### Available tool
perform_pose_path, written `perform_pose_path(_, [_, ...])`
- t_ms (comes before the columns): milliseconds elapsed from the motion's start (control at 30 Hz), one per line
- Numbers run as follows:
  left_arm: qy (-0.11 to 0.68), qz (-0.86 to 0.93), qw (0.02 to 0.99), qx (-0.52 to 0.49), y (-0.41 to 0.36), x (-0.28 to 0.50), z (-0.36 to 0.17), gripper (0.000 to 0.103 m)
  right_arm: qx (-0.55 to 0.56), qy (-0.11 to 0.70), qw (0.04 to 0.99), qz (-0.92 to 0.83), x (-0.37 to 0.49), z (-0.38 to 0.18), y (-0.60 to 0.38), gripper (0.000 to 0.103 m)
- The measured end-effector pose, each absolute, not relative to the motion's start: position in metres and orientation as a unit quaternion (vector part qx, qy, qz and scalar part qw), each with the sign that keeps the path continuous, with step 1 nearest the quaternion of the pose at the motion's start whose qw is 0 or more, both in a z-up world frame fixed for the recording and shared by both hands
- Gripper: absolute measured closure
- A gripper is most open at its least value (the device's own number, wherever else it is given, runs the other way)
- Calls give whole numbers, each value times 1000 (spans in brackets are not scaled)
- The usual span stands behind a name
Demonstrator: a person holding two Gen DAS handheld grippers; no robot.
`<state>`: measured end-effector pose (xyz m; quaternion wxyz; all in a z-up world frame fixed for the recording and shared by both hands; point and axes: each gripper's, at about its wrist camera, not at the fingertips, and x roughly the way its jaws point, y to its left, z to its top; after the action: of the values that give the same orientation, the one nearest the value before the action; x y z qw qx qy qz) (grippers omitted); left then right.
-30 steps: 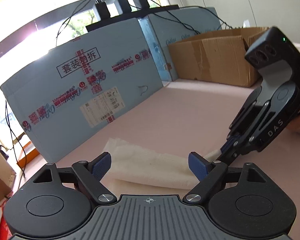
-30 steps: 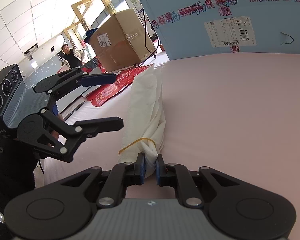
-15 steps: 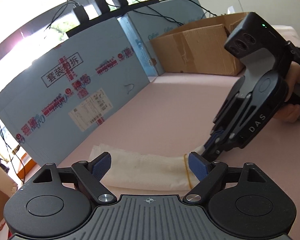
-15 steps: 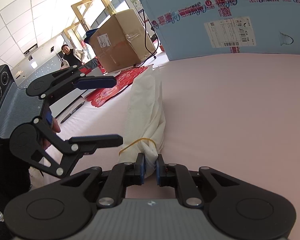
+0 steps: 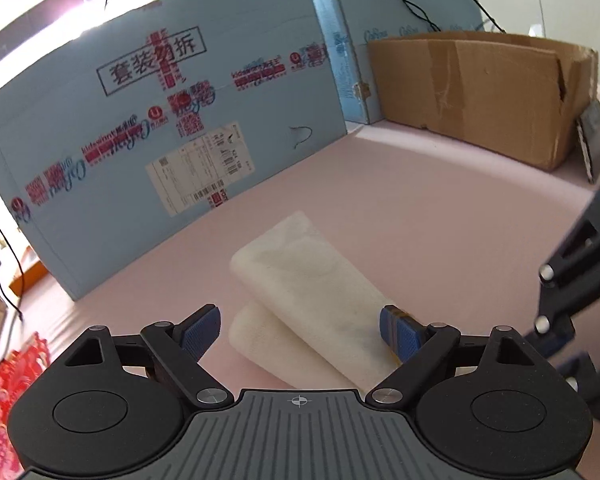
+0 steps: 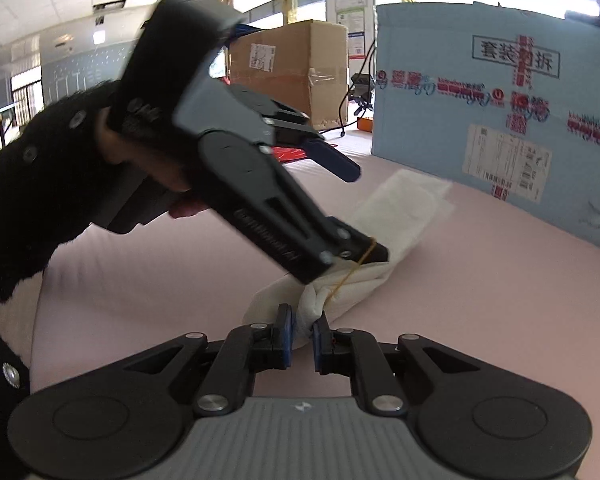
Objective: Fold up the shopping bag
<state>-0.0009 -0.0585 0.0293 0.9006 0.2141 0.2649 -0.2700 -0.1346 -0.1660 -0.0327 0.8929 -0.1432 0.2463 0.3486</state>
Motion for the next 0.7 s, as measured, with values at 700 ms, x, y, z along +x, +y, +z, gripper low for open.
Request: perform_pose_path(700, [200,-248,913,256,-61,-49,0,10,-65,274,928,246,-115,-25,-212,74])
